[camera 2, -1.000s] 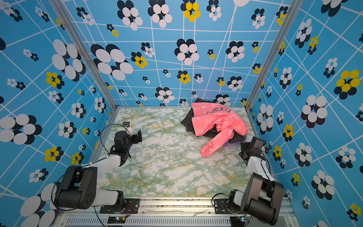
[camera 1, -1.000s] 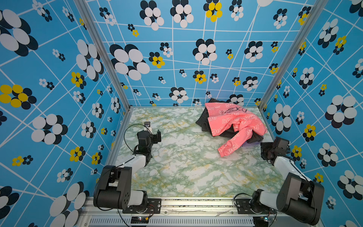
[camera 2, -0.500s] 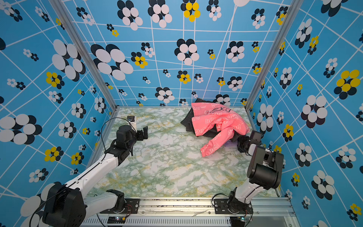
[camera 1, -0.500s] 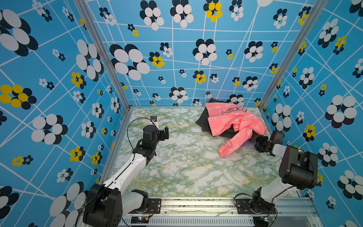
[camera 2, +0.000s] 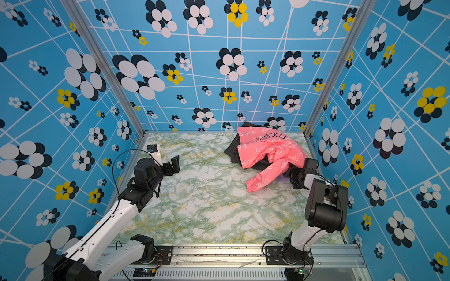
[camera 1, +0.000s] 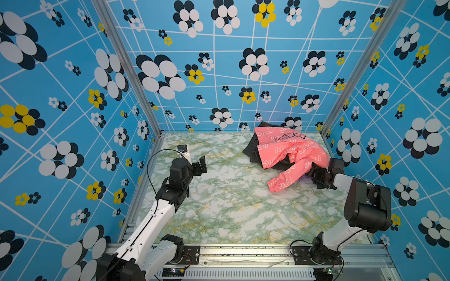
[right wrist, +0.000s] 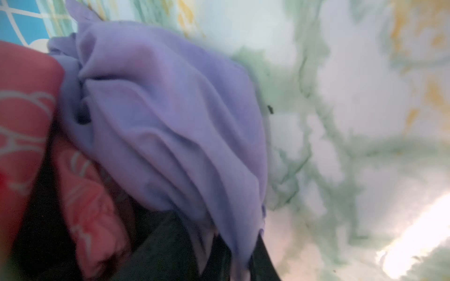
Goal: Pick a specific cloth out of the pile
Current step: 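Close the right gripper on the purple cloth under the pink garment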
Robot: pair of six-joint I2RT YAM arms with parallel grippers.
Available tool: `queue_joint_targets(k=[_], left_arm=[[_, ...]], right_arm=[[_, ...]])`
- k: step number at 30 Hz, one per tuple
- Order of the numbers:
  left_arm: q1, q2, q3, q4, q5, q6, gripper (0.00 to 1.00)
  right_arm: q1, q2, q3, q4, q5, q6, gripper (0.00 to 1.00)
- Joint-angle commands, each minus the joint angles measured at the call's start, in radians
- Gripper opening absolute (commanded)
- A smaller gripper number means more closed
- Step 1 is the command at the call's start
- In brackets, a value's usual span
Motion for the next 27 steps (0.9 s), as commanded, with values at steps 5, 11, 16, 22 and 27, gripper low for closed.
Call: queue_joint_targets(k=[5, 11, 16, 22, 27], left_arm=[[0.047, -0.084, -0.031, -0.076, 0.053, -0.078, 0.99], [0.058, -0.090, -0.020, -0.092, 0.089, -0.087, 0.99], [0.071, -0.076, -0.026, -0.064, 0.123, -0.093, 0.99], [0.088, -0.014, -0.021, -0.010, 0.164, -0.109, 0.99], [0.093, 0.051, 0.019, 0.019, 0.203, -0.089, 0.99]], right_arm=[[0.028, -0.034, -0.014, -0.096, 0.018, 0.006, 0.05], [0.040, -0.154, -0.027, -0.091, 0.041, 0.016, 0.00], [0.065, -0.263, -0.034, -0.079, 0.083, 0.057, 0.00], [0.081, -0.363, -0.027, -0.070, 0.093, 0.094, 0.00], [0.104, -0.437, -0.027, -0.080, 0.100, 0.103, 0.00]])
